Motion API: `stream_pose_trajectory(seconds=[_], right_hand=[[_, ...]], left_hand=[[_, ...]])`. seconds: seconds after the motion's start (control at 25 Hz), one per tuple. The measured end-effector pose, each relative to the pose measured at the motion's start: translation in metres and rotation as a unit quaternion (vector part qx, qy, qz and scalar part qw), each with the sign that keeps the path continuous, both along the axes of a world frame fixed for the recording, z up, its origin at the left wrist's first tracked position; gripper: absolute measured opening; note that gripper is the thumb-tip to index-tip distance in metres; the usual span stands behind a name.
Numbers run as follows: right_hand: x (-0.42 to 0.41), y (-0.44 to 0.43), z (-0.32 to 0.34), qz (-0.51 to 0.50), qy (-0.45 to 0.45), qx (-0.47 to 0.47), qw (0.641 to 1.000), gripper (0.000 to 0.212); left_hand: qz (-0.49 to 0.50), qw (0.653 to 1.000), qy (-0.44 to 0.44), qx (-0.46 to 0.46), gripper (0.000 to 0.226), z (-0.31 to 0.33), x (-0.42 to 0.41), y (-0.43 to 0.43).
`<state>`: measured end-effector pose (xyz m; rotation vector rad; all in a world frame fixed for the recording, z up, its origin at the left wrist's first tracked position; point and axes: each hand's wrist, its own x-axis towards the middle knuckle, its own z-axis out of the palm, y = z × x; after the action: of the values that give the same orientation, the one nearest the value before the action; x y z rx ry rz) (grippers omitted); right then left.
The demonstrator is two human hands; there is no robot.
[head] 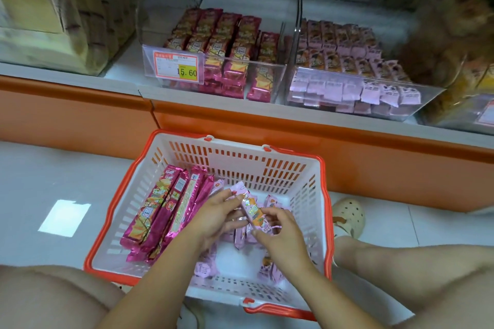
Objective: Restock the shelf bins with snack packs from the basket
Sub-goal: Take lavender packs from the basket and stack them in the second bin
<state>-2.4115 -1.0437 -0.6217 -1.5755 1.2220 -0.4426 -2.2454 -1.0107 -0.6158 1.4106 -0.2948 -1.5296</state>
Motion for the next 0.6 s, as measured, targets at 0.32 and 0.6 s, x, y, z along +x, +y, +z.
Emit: stream_pose_trajectory(seconds=[0.32,0.6], right_hand=[[0.0,-0.043,0.092,-0.12,-0.087,-0.233,0.961,0.025],[-0.037,-0.19,0.228,-0.267,0.02,-0.4,0.877,0.038]], left_hand=[[0.041,0.961,-0.197,-0.191,0.025,0.126,-0.007,-0.042],[0.027,0.793,-0.503,-0.341,0.043,0.222,0.014,-0.136]])
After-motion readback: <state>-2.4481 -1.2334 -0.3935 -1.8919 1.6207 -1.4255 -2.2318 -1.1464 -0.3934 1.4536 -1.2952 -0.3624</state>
